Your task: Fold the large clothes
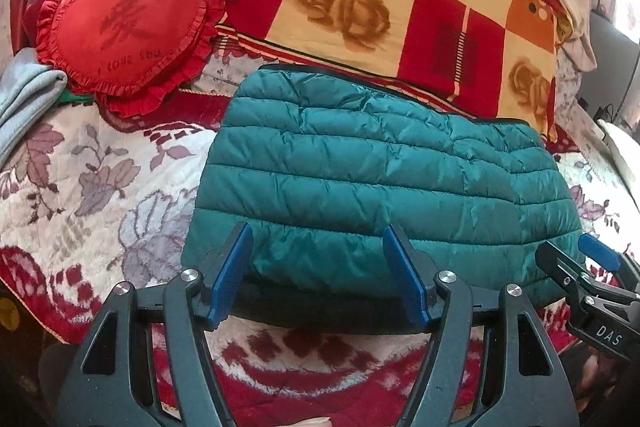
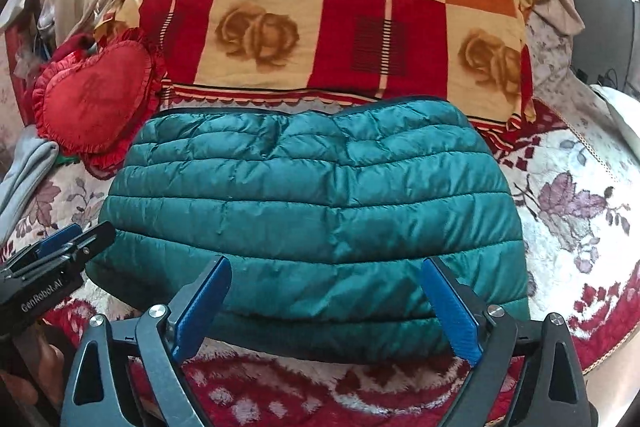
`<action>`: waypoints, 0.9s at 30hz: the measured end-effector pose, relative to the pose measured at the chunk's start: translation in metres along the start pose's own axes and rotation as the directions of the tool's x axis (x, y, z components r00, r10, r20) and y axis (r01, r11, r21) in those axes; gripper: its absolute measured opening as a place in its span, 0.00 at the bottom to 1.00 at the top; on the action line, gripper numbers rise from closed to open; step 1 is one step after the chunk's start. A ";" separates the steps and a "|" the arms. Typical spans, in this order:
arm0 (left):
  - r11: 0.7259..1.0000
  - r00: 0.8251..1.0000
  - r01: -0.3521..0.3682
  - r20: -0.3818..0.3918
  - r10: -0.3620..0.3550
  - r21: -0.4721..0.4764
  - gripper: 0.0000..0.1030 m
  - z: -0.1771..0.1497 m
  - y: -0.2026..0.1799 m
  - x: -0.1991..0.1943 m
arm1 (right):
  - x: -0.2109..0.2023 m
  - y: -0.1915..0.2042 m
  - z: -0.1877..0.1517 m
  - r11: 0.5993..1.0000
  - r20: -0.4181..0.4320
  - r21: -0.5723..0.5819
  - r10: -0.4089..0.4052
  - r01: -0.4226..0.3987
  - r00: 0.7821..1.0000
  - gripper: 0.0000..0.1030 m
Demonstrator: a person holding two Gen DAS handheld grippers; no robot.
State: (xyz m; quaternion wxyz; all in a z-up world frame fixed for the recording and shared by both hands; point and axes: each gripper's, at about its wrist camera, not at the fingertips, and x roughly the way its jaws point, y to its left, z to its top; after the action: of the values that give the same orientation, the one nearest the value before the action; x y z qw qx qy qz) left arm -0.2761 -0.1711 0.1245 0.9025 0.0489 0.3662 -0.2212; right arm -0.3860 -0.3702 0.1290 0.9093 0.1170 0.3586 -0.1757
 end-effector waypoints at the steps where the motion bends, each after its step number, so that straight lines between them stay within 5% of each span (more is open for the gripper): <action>1: 1.000 1.000 -0.005 0.005 0.005 0.005 0.66 0.000 -0.001 0.000 | 0.000 0.002 0.000 1.000 0.000 -0.002 -0.001 0.001 1.000 0.94; 27: 0.999 1.000 -0.018 0.013 0.018 0.046 0.66 -0.003 -0.012 0.004 | 0.002 -0.003 0.002 0.999 0.007 0.037 0.011 -0.011 1.000 0.97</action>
State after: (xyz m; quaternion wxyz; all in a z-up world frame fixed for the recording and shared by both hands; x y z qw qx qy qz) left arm -0.2811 -0.1824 0.1208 0.9055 0.0715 0.3547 -0.2217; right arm -0.3849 -0.3735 0.1286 0.9091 0.1351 0.3516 -0.1777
